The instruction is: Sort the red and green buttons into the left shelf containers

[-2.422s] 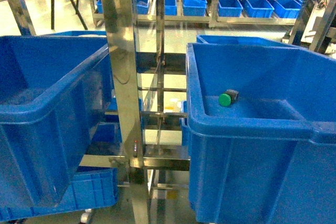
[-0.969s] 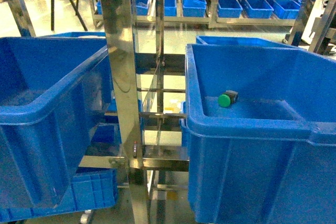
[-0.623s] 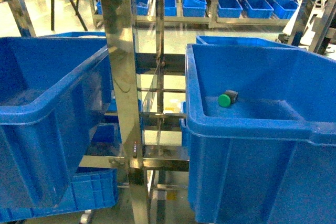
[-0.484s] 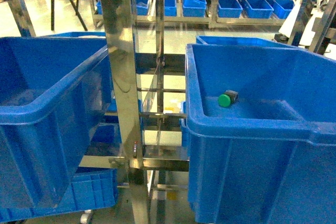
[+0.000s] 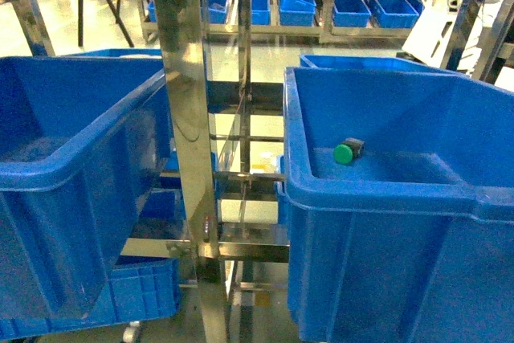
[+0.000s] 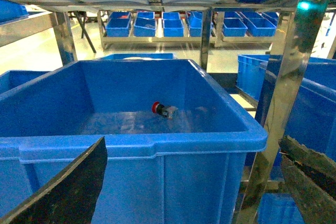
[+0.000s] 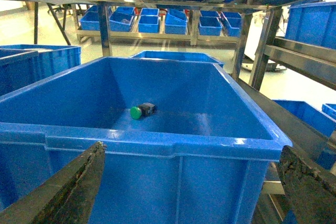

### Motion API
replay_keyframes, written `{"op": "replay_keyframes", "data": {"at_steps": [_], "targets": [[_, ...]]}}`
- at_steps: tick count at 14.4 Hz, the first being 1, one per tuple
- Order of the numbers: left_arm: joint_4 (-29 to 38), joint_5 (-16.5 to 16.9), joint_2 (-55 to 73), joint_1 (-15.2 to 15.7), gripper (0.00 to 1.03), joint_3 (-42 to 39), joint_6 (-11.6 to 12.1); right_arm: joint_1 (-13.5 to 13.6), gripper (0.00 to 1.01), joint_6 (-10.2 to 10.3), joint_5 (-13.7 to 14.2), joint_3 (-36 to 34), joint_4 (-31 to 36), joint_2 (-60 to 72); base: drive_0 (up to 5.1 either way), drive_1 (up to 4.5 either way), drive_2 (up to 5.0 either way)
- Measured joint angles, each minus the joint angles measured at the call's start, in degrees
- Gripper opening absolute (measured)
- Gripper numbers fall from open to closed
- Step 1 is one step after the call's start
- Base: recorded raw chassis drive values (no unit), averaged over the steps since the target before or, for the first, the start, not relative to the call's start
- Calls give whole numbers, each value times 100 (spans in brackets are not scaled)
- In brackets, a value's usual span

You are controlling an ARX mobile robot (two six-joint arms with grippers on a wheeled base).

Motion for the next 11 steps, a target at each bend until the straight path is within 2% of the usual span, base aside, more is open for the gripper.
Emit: {"op": "replay_keyframes", "data": {"at_steps": [11], "targets": [[0, 0, 0, 0, 98, 0, 0, 0, 98, 0, 0, 0, 0, 2, 0, 0, 0]]}}
